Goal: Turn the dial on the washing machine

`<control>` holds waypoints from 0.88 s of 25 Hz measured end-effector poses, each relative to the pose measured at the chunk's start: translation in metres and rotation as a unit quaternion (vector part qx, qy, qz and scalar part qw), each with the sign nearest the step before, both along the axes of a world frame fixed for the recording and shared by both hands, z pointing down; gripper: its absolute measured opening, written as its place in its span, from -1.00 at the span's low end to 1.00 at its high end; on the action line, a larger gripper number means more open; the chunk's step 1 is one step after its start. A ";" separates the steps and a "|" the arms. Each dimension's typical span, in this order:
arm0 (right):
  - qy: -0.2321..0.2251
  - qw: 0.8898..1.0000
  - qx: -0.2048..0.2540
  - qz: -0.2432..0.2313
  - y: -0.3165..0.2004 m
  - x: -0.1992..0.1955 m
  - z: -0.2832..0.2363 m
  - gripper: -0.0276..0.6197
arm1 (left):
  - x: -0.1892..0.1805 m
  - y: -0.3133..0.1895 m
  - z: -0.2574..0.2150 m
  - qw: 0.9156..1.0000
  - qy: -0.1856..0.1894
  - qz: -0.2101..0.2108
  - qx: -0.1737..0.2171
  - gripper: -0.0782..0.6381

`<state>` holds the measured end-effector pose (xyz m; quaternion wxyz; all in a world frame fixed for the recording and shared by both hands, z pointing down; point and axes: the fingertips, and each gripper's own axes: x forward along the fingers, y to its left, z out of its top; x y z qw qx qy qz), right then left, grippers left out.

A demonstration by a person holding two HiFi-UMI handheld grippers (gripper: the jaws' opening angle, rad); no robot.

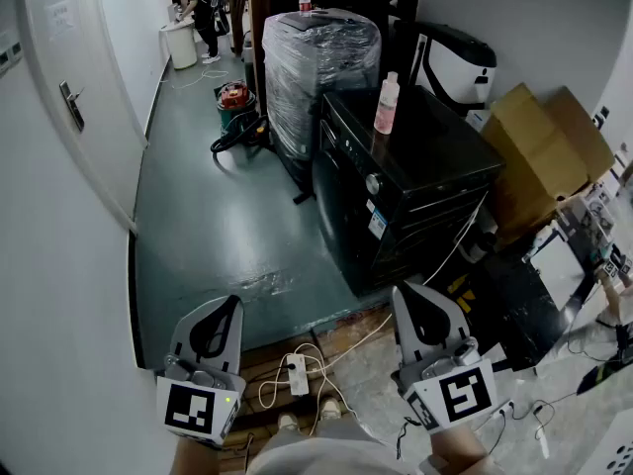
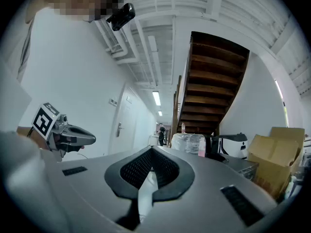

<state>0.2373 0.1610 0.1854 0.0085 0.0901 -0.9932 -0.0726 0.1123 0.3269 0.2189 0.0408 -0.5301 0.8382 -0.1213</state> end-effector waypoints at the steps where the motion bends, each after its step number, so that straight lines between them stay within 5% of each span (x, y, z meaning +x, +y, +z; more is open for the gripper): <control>1: 0.001 1.000 -0.001 -0.001 -0.002 0.001 0.000 -0.83 | 0.001 -0.002 -0.001 1.000 0.003 0.001 0.002 -0.73; 22: 0.016 0.999 -0.032 -0.003 -0.077 0.006 0.039 -0.83 | 0.019 -0.065 0.021 1.000 0.004 -0.025 -0.017 -0.73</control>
